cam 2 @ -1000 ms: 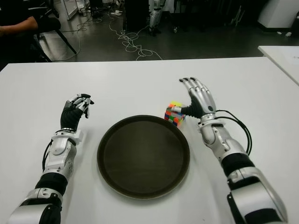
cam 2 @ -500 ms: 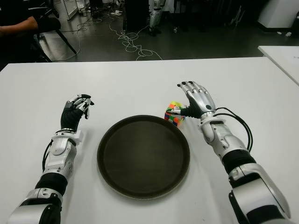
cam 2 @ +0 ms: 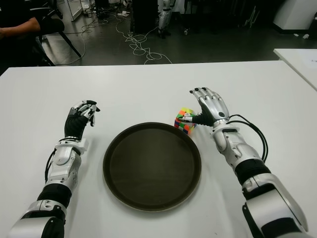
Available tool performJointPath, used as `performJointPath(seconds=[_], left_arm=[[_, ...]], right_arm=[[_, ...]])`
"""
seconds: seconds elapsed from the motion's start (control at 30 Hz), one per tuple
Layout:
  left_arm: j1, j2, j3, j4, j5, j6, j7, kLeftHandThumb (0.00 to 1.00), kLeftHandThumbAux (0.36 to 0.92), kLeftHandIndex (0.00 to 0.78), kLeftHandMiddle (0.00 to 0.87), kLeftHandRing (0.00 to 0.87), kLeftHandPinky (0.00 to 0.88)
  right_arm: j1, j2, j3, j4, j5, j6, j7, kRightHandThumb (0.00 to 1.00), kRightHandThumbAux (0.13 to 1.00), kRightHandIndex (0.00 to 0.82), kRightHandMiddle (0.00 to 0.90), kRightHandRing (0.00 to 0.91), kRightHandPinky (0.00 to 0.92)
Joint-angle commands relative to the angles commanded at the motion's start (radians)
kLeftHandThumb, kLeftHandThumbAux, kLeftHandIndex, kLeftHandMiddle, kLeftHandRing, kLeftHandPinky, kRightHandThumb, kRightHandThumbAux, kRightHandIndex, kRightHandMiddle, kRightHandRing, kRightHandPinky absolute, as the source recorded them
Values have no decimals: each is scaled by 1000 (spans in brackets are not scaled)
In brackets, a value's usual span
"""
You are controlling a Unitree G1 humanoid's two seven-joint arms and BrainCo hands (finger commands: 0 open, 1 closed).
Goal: Pick up the Rubik's Cube and put it in the plate
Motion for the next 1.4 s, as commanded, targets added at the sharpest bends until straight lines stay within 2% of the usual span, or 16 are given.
performJointPath(seconds=[0.53,0.73,1.4], left_arm=[[-1,2,-5,8,14,-11,12,856,656,423,556,764,787],[-2,-2,-3,13,8,-18,10,855,657,421,552,768,795],[-8,-1,-4,23,1,-27,-15,854,659,419,547,765,793]], right_arm=[[5,13,-14,2,22,-3,-22,0,430,0,0,0,0],[-1,27,-23,36,42,7,-5,0,458,0,0,0,0],[-23,55,-16,120,66,18,37,0,459,0,0,0,0]])
